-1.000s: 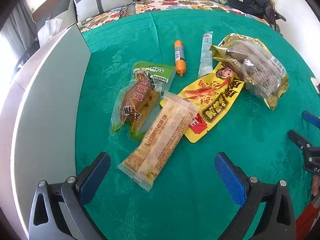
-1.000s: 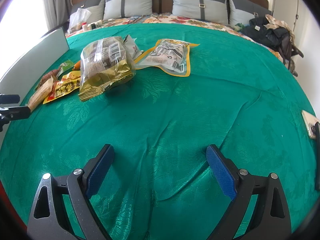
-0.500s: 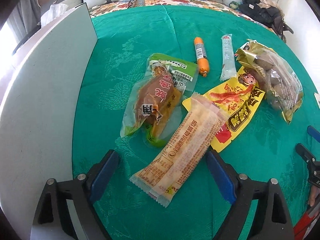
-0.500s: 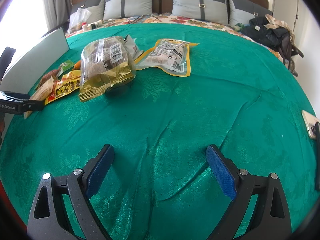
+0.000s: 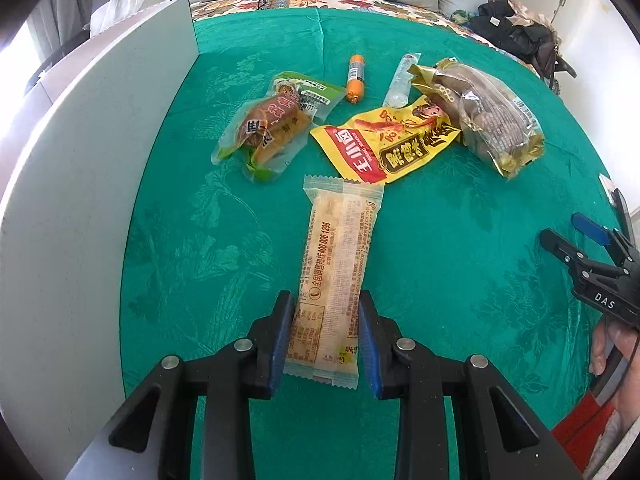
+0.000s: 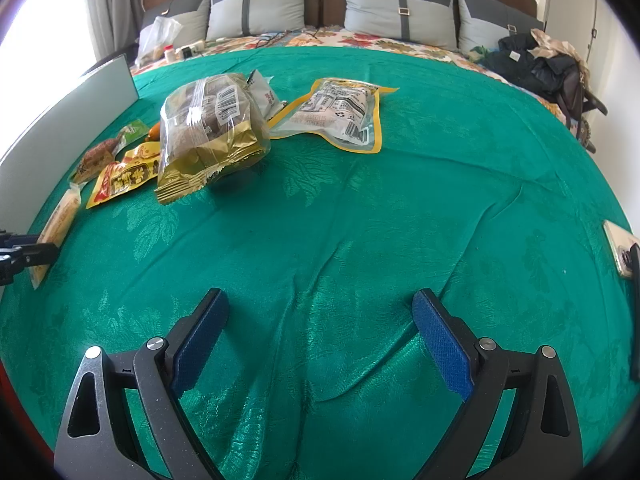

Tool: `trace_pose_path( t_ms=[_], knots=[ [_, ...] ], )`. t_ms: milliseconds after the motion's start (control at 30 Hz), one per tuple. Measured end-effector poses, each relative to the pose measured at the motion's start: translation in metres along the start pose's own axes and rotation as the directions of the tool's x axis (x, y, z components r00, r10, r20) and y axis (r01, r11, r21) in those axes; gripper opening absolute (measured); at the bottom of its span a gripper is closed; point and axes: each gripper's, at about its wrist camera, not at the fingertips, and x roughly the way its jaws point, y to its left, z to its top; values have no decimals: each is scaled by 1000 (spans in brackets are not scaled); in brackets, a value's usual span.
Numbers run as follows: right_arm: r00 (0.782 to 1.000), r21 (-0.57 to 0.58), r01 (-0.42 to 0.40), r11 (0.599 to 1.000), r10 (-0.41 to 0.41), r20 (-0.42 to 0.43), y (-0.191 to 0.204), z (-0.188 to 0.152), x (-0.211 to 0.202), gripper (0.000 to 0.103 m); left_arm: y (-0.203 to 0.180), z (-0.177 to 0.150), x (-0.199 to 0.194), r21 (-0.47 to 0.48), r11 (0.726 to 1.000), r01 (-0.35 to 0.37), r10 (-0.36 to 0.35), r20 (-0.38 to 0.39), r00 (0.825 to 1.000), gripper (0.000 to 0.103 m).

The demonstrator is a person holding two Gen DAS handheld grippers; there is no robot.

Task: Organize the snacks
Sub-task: 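Lift the wafer bar with the left gripper away from the pile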

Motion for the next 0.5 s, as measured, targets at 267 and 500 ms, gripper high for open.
trace_pose_path(
  t_ms=[267, 500],
  knots=[
    [1000, 0, 0, 1000, 0, 0, 0, 0, 0, 95, -9, -7, 6, -1, 999, -36, 36, 9, 999, 83],
    [1000, 0, 0, 1000, 0, 0, 0, 0, 0, 95, -5, -9, 17, 12, 996, -90, 89, 81, 993, 103]
  ],
)
